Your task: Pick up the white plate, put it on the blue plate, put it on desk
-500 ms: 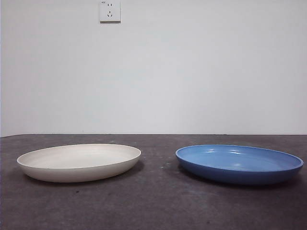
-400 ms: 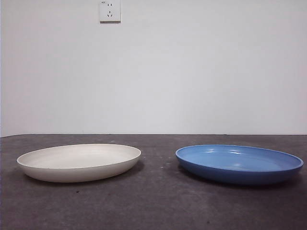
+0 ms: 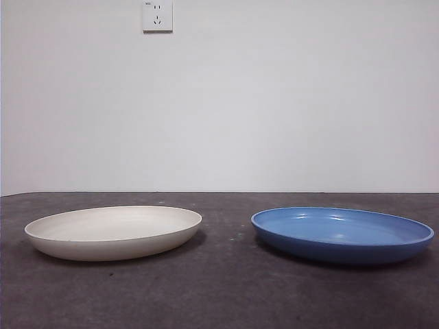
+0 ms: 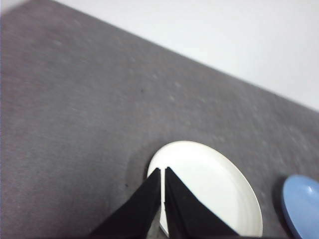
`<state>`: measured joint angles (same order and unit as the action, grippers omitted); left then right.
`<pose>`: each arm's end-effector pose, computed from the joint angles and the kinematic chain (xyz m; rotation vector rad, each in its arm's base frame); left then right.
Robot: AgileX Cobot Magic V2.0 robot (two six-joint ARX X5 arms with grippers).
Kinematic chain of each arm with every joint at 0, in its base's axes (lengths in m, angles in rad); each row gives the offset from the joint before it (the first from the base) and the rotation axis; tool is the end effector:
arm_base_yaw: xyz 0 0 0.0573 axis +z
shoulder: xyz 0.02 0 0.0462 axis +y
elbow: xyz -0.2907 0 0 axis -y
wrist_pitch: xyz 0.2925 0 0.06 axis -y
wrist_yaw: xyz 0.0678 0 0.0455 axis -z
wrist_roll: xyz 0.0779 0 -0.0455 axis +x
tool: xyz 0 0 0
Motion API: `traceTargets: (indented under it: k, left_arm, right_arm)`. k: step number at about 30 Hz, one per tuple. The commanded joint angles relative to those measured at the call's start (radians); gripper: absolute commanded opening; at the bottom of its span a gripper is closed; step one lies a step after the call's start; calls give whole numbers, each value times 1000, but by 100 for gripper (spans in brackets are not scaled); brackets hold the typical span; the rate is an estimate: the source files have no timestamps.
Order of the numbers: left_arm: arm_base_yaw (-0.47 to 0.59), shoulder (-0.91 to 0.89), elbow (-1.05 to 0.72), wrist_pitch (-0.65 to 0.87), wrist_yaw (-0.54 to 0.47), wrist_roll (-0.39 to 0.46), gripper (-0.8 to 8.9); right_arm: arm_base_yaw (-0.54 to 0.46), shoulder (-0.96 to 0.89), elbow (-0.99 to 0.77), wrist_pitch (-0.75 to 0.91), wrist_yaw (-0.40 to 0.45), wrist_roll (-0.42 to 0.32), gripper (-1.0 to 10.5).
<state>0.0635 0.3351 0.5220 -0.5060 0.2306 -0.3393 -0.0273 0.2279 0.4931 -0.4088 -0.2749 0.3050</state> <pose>0.1589 -0.0077 0.2673 -0.3825 0.3415 -0.1106 0.1452 0.0172 0.2833 0.3246 0.1790 0.2237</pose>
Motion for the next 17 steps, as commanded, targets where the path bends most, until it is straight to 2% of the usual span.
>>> traceTargets:
  k: [1, 8, 12, 17]
  left_arm:
    - [2, 87, 91, -42, 62, 100, 13]
    - [-31, 270, 273, -206, 186, 201, 13]
    - [-85, 352, 359, -314, 214, 254, 13]
    - [-187, 428, 439, -419, 215, 306, 13]
  right_arm:
    - [-1, 112, 114, -84, -41, -85, 8]
    - [3, 377, 368, -354, -155, -217, 8]
    - [29, 481, 472, -476, -156, -291, 8]
    - [83, 562, 547, -584, -156, -343, 8]
